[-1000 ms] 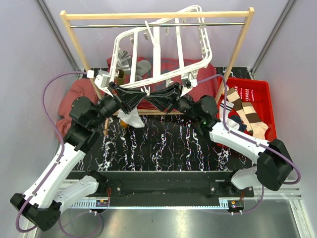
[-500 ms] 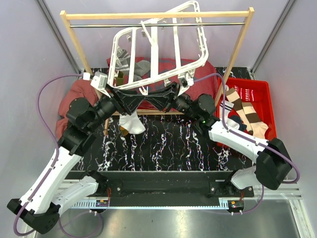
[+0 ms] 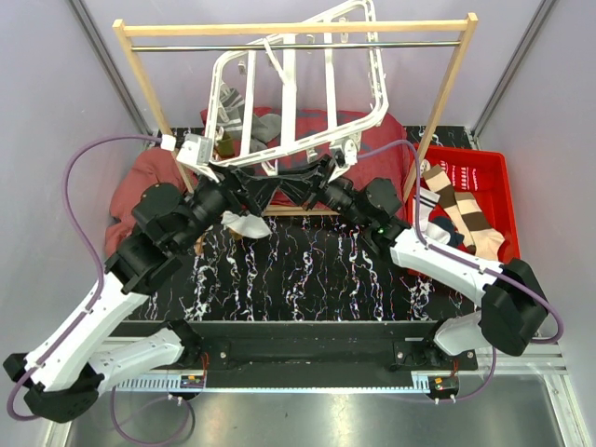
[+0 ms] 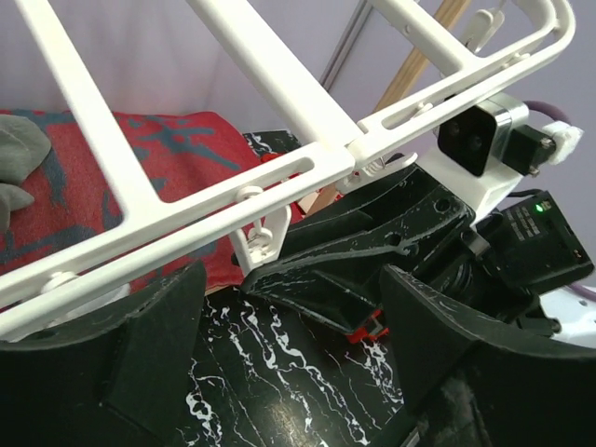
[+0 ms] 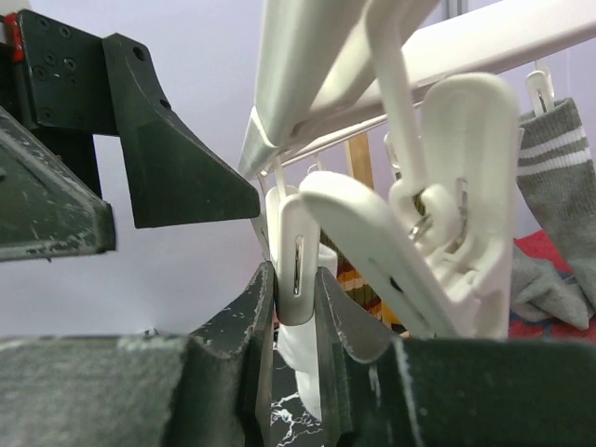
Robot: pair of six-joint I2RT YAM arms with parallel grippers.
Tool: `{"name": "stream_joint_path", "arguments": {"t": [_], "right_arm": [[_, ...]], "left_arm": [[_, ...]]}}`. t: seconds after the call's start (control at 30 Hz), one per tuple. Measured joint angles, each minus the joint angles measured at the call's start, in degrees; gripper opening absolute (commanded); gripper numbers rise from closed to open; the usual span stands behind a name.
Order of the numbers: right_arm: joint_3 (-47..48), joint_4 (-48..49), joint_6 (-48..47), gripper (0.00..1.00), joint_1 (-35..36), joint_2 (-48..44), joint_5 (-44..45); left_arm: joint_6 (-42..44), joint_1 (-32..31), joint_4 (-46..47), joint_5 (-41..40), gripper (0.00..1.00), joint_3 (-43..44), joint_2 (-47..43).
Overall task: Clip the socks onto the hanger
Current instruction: Open the clamp at the hanger.
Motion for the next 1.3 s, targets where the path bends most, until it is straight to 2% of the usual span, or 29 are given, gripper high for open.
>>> {"name": "stream_joint_path", "arguments": {"t": [0.2, 0.5, 0.77, 1.03, 1.1, 1.17, 1.2, 1.27, 1.3], "right_arm": [[0.0, -0.81, -3.41, 0.0, 1.75, 0.0, 3.52], [0.0, -1.01, -6.19, 0.0, 3.02, 0.0, 5.68], [-0.02, -1.49, -7.74, 0.0, 3.39, 0.0, 7.32], [-0.02, -2.6, -10.01, 0.0, 3.82, 0.02, 8.46], [-0.04, -2.84, -10.45, 0.04, 3.82, 0.11, 9.03], [-0.11, -2.93, -10.84, 0.14, 3.87, 0.37, 9.51], [-0.13, -2.93, -11.1, 0.27, 3.87, 0.52, 9.6], [-0.15, -3.04, -11.28, 0.38, 3.89, 0.63, 9.94], [-0.26, -3.19, -11.26, 0.48, 3.93, 0.63, 9.94]], "left_arm": [[1.11, -5.55, -0.85, -10.29, 0.78, 1.05, 3.15], [2.25, -8.94, -2.4, -23.91, 0.66, 3.23, 6.64], [2.21, -9.14, -1.68, -26.91, 0.52, 4.02, 9.46], [2.54, -9.53, -1.29, -27.89, 0.33, 5.09, 11.21], [2.95, -9.62, -1.25, -28.2, 0.27, 5.18, 11.58], [3.78, -9.66, -1.27, -28.65, 0.17, 5.27, 11.93], [4.24, -9.66, -1.31, -29.0, 0.14, 5.27, 12.09], [5.11, -9.66, -1.31, -29.35, 0.06, 5.27, 12.35], [5.55, -9.68, -1.31, -29.49, 0.03, 5.27, 12.46]]}}
